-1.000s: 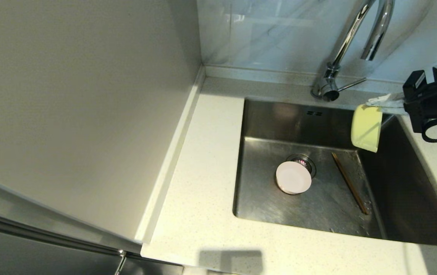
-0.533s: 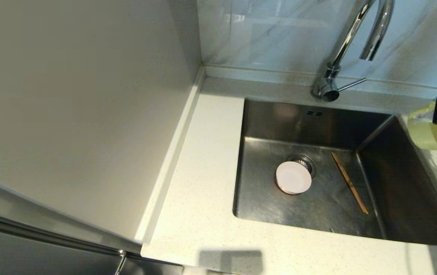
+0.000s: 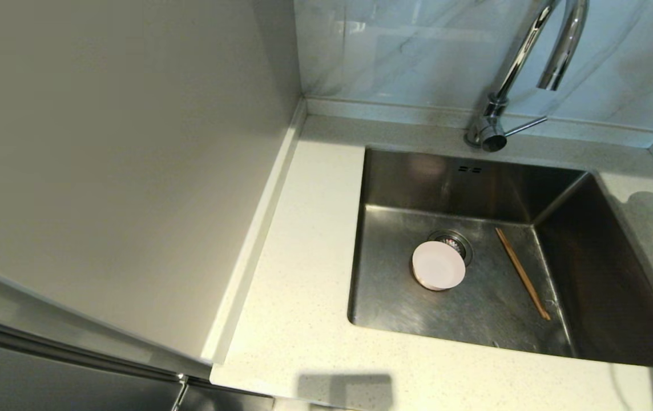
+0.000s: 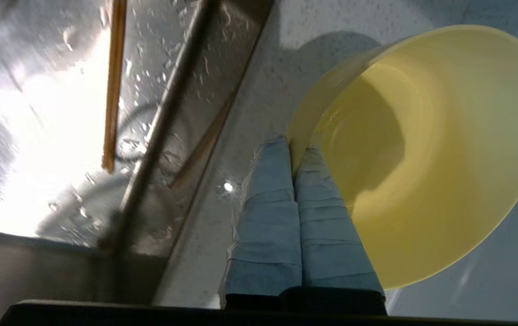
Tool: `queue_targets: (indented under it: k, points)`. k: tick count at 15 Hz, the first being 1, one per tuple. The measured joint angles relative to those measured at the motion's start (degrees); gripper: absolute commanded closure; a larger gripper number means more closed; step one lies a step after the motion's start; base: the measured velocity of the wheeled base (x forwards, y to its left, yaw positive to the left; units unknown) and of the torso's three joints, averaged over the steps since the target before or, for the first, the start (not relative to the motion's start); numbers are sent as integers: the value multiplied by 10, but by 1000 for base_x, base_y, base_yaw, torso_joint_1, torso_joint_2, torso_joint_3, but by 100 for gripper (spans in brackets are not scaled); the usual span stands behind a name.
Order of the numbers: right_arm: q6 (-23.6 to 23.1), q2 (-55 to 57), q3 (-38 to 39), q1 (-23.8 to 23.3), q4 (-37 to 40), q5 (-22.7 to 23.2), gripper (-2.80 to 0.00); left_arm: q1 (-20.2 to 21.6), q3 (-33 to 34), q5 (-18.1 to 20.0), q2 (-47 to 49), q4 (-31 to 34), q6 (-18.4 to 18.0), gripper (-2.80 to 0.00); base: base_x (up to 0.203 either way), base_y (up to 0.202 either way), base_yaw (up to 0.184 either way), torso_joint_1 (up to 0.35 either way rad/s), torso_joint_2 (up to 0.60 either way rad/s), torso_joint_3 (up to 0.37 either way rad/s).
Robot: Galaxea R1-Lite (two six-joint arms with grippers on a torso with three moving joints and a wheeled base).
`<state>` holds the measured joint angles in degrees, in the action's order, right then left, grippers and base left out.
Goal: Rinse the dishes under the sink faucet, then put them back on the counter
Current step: Put a bowl back to the table from the sink
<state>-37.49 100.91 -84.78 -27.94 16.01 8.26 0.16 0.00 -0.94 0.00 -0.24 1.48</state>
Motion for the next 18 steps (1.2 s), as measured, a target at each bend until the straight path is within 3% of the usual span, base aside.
queue_targets:
  k: [4, 8, 18]
  points:
    - [-50, 20, 15, -1, 1, -56, 0, 0, 0, 0, 0, 0, 0, 0, 0, 0, 0, 0, 0, 0]
    - [-53, 31, 35, -1, 1, -86, 0, 0, 0, 0, 0, 0, 0, 0, 0, 0, 0, 0, 0, 0]
    - [-54, 37, 62, 3, -4, -94, 0, 0, 0, 0, 0, 0, 0, 0, 0, 0, 0, 0, 0, 0]
